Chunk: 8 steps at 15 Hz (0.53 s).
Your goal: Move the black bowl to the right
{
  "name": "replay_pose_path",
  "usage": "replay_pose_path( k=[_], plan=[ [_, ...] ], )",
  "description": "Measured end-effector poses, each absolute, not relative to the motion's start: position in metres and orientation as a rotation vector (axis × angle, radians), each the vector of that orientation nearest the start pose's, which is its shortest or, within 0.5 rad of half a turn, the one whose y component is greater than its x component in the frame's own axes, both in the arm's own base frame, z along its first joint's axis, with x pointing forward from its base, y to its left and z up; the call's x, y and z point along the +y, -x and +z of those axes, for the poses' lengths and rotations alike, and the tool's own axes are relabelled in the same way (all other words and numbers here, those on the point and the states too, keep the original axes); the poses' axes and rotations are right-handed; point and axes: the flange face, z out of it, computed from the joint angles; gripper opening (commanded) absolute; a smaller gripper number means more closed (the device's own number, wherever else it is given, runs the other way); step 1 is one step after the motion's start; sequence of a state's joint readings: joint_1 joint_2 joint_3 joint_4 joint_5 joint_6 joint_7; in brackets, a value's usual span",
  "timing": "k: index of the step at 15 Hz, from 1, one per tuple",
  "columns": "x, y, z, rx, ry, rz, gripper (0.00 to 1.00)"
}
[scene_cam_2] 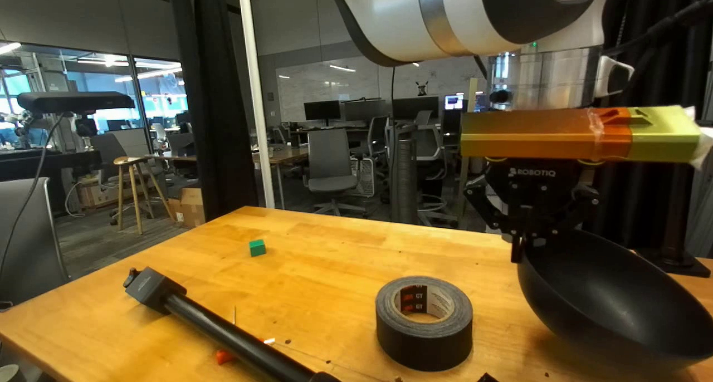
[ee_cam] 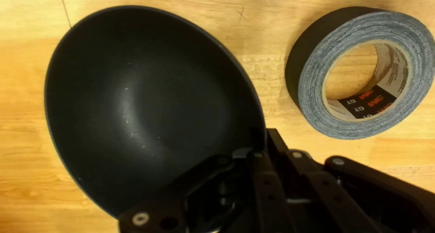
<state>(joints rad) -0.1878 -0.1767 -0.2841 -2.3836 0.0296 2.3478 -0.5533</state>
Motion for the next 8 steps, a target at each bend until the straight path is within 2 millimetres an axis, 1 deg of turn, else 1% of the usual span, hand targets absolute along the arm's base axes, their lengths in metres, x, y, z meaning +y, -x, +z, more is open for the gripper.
replay_pose_path(
  k=[3, 8],
  plan=[
    [-0.224, -0.432, 0.401, -0.078, 3.127, -0.252, 0.02],
    [-0.211, -0.439, 0.397, -0.098, 3.108, -0.251, 0.02]
  ],
)
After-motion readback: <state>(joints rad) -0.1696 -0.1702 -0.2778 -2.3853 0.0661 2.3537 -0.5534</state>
